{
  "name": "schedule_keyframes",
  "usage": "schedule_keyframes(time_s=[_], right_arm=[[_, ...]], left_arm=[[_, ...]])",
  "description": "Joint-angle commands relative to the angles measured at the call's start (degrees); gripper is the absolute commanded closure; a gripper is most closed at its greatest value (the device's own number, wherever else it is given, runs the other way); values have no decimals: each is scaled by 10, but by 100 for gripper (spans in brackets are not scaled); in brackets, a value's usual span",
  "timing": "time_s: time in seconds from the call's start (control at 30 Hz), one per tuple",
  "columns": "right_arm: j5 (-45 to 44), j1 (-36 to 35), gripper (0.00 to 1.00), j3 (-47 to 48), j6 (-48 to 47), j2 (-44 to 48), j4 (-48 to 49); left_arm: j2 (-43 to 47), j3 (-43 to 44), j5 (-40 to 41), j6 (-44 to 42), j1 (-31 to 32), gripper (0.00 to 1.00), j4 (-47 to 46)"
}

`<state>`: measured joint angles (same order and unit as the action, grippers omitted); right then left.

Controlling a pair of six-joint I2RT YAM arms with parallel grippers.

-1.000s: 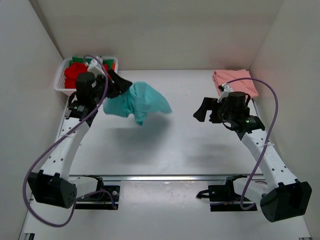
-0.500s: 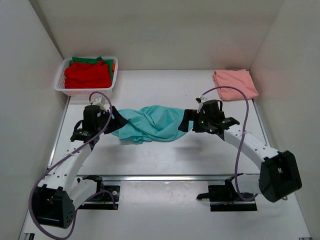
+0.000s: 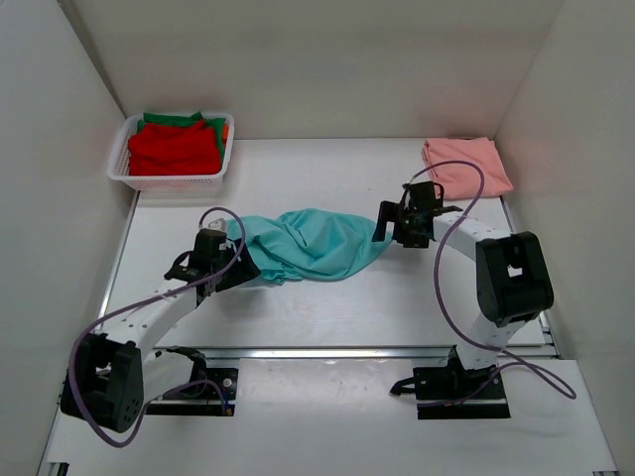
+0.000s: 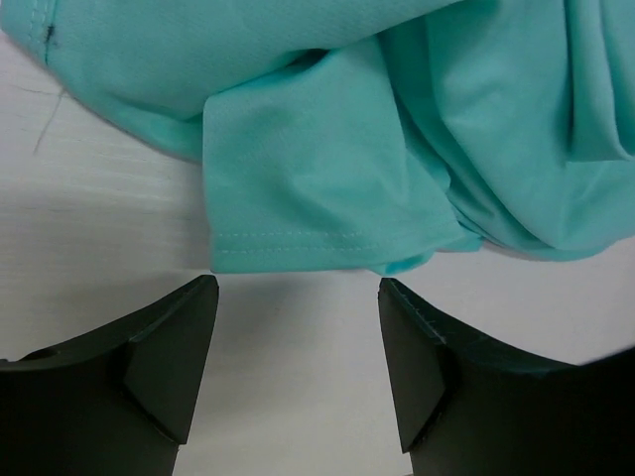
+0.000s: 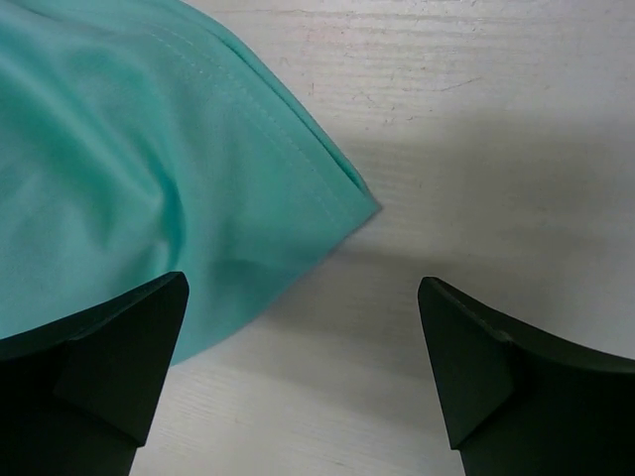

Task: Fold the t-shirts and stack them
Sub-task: Move the tshirt to the center of the board, then flatten out the tshirt

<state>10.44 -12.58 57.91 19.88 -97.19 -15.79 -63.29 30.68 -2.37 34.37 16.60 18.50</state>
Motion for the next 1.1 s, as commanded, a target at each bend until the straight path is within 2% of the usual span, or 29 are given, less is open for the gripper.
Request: schedule_keyframes(time_s=[0.0, 0.13, 0.17, 0.2, 0.23, 0.27, 0.3, 0.33, 0.37, 0.4, 0.43, 0.6, 0.73, 0.77, 0.87, 0.97, 1.07], right_arm=[[2, -1, 1, 37, -19, -40, 22], [-12, -16, 1, 75, -26, -79, 9], [-12, -19, 1, 85, -27, -83, 7], [-18, -22, 1, 95, -26, -98, 2], [-21, -25, 1, 99, -23, -107, -2], [-17, -30, 2, 100, -26, -109, -6], [-19, -28, 5, 108, -21, -116, -14], [-6, -26, 18, 113, -27, -123, -27], [16, -25, 49, 115, -27, -130, -32], [38, -18, 99, 117, -30, -125, -38], [39, -16, 100, 114, -19, -122, -45], [11, -17, 100, 123, -30, -35, -86], [-16, -10, 100, 170, -28, 82, -111], [-9, -1, 100, 179, -19, 121, -106], [14, 26, 100, 193, 18, 226, -76], [26, 69, 99, 219, 38, 294, -76], [41, 86, 100, 234, 33, 297, -97]], left_arm=[[-8, 4, 44, 7, -1, 23, -22], [-16, -10, 68, 26, -7, 20, -54], [-27, -8, 75, 29, -7, 15, -61], [-43, 0, 81, 25, -7, 14, -64], [-52, 14, 73, 20, -5, 27, -68], [-69, 18, 64, 16, -7, 35, -73], [-83, 26, 51, 9, -3, 53, -75], [-90, 32, 37, 6, -7, 76, -74], [-90, 33, 34, 9, -4, 83, -79], [-89, 39, 29, 10, -2, 96, -79], [-79, 40, 26, 11, -2, 100, -78], [-10, 61, 15, 2, -17, 100, -41], [81, 161, 18, -8, -45, 100, 1], [118, 185, 63, -3, -52, 100, -2], [181, 259, 110, 11, -71, 100, -8], [158, 377, 87, -12, -79, 100, 63], [122, 372, 41, -27, -62, 100, 101]])
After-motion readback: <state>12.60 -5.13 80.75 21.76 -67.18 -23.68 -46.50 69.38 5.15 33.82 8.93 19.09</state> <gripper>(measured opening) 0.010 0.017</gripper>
